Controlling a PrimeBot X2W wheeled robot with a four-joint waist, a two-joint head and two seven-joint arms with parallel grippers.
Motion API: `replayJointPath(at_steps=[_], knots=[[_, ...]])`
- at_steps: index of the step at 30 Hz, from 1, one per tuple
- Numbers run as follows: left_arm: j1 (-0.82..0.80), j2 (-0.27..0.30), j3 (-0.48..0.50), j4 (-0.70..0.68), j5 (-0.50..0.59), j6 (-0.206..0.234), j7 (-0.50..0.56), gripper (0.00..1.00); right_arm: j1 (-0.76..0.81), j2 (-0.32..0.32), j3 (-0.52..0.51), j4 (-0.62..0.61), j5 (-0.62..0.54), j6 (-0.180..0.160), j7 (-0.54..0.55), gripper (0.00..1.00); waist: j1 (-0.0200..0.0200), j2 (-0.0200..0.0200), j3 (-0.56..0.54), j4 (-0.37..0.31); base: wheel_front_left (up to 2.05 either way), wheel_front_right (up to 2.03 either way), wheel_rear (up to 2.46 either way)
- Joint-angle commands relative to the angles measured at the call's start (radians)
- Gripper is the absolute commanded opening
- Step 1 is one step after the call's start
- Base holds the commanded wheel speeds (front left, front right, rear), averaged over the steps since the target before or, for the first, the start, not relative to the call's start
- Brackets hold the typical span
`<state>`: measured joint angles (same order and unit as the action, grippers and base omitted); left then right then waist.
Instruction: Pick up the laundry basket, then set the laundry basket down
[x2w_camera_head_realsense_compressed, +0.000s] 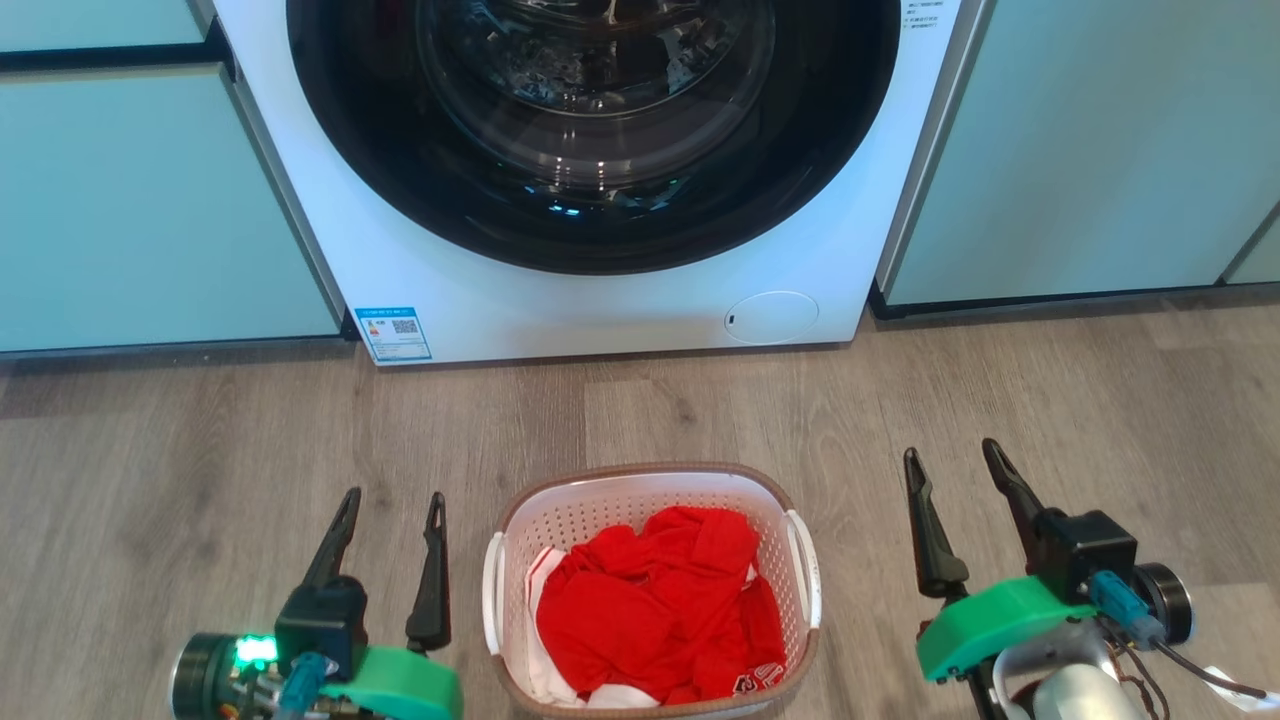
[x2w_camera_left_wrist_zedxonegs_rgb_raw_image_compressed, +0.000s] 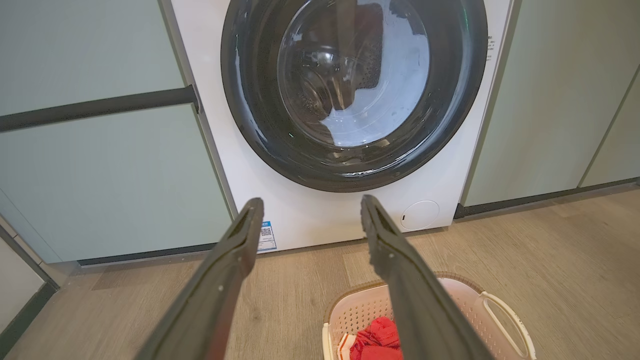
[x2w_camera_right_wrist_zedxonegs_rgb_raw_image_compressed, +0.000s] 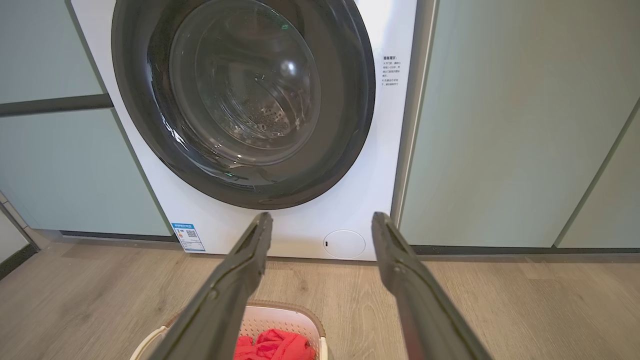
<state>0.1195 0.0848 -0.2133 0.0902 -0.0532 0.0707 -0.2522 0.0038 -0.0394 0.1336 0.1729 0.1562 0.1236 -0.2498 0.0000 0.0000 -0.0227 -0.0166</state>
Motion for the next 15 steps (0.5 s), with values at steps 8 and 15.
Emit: replayJointPath(at_steps=[8,15], knots=[[-0.032,-0.014,0.046,-0.023,0.015,-0.008,-0.010,1.00,-0.042,-0.011,0.019,-0.034,-0.003,0.007,-0.012,1.00,0.0000,0.0000,0.010,-0.001,0.00,0.00,0.00],[-0.035,-0.017,0.048,-0.014,0.017,-0.015,-0.010,1.00,-0.044,-0.011,0.019,-0.032,-0.004,0.007,-0.012,1.00,0.0000,0.0000,0.023,-0.001,0.00,0.00,0.00]])
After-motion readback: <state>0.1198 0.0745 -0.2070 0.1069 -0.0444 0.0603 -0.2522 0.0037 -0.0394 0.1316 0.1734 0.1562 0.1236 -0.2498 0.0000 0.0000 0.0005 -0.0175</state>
